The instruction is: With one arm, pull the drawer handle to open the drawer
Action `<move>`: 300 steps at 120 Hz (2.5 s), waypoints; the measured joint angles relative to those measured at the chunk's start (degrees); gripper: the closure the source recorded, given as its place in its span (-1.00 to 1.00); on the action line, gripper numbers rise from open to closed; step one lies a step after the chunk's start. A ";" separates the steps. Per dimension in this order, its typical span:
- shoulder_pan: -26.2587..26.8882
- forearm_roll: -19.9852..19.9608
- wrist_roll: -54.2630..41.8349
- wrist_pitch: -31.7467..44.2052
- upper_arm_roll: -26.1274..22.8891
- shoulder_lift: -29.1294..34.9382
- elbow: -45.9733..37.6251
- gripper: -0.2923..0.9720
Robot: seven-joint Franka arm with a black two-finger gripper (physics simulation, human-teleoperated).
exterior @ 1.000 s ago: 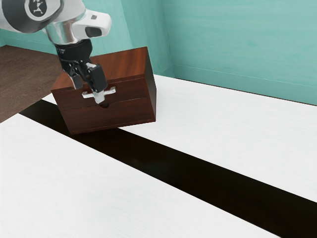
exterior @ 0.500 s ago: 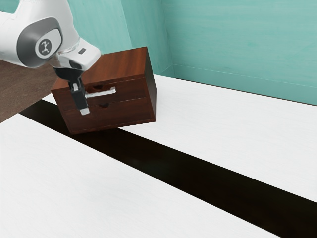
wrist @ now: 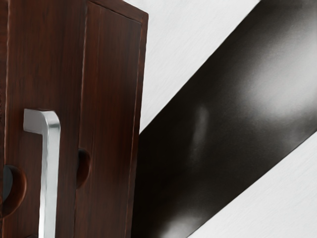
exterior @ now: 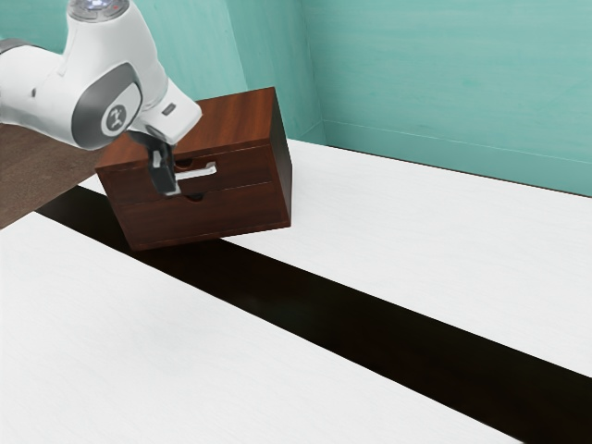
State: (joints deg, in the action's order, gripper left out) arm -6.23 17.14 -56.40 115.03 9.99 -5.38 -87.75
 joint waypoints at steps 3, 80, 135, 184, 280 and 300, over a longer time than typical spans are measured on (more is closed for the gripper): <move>-0.70 0.03 -0.31 0.41 0.01 0.06 0.05 -0.54; -7.67 0.04 -4.91 4.12 0.03 -3.19 0.19 -0.54; -7.74 2.62 -5.89 10.06 1.13 -7.16 0.53 -0.38; -7.63 1.68 -6.03 13.89 -0.10 -11.09 1.75 -0.20; -7.70 -2.00 -6.19 19.17 -2.03 -17.35 4.89 -0.31; -7.69 -2.55 -6.17 19.35 -2.40 -16.99 3.20 -0.53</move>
State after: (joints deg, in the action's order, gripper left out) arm -13.92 14.58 -62.57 134.37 7.59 -22.38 -84.55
